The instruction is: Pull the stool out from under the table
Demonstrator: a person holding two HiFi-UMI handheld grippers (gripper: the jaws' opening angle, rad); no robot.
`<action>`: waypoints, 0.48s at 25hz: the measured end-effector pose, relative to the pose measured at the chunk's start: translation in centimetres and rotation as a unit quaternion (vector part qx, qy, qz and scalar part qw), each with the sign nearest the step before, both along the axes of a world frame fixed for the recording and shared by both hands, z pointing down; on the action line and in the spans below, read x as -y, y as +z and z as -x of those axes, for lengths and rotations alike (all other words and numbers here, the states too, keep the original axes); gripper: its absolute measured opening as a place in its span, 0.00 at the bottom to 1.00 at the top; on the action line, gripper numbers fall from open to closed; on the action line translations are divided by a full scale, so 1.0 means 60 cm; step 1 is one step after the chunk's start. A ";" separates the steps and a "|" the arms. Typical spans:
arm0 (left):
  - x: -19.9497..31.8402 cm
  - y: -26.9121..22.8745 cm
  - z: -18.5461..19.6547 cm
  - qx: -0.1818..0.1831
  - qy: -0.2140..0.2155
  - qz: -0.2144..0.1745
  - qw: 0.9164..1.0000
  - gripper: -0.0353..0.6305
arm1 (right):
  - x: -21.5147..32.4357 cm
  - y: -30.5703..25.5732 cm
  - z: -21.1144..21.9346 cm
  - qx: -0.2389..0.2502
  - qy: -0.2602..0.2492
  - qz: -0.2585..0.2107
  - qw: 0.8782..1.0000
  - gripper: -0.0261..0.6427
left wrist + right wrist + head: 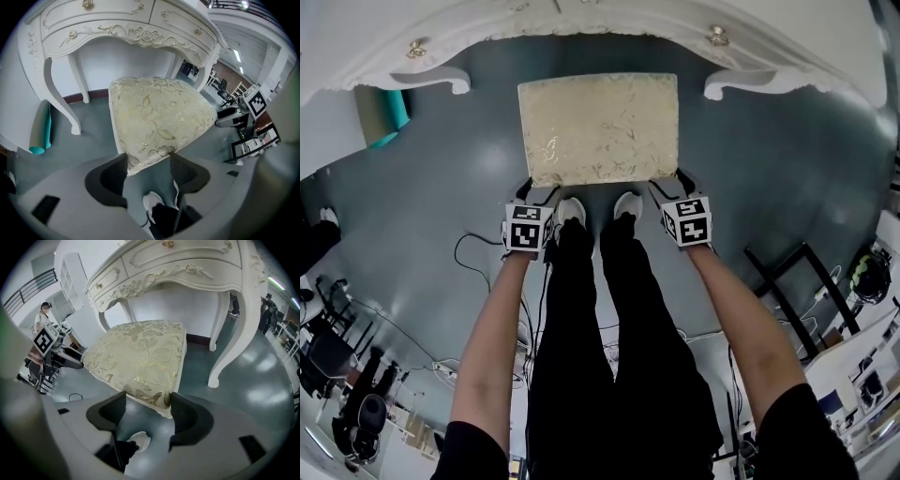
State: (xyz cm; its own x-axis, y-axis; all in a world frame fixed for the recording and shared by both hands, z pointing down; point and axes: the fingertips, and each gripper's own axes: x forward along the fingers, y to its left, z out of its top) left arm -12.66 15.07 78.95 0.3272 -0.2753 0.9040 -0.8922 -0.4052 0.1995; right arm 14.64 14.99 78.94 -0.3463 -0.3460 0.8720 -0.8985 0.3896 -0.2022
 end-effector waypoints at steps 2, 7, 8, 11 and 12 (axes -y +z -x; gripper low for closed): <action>-0.004 0.002 0.004 0.001 -0.002 0.000 1.000 0.50 | -0.004 0.003 0.004 0.000 0.000 -0.004 1.000 0.51; -0.022 0.000 -0.008 0.007 0.015 0.005 1.000 0.50 | -0.013 0.001 -0.006 0.000 0.006 -0.013 1.000 0.51; -0.026 0.001 -0.007 0.010 0.018 0.003 1.000 0.50 | -0.018 0.000 -0.006 0.000 0.007 -0.010 1.000 0.51; -0.036 0.002 0.000 0.007 0.019 0.007 1.000 0.50 | -0.035 0.000 0.002 0.005 0.008 -0.005 1.000 0.51; -0.040 0.003 0.002 0.007 0.022 0.009 1.000 0.50 | -0.041 0.001 0.003 0.006 0.010 -0.005 1.000 0.51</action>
State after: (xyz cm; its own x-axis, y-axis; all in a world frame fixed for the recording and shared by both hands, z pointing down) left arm -12.75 17.44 79.10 0.3265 -0.2453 0.9128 -0.8762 -0.4407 0.1950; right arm 14.45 17.47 79.01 -0.3506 -0.3612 0.8641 -0.9032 0.3743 -0.2100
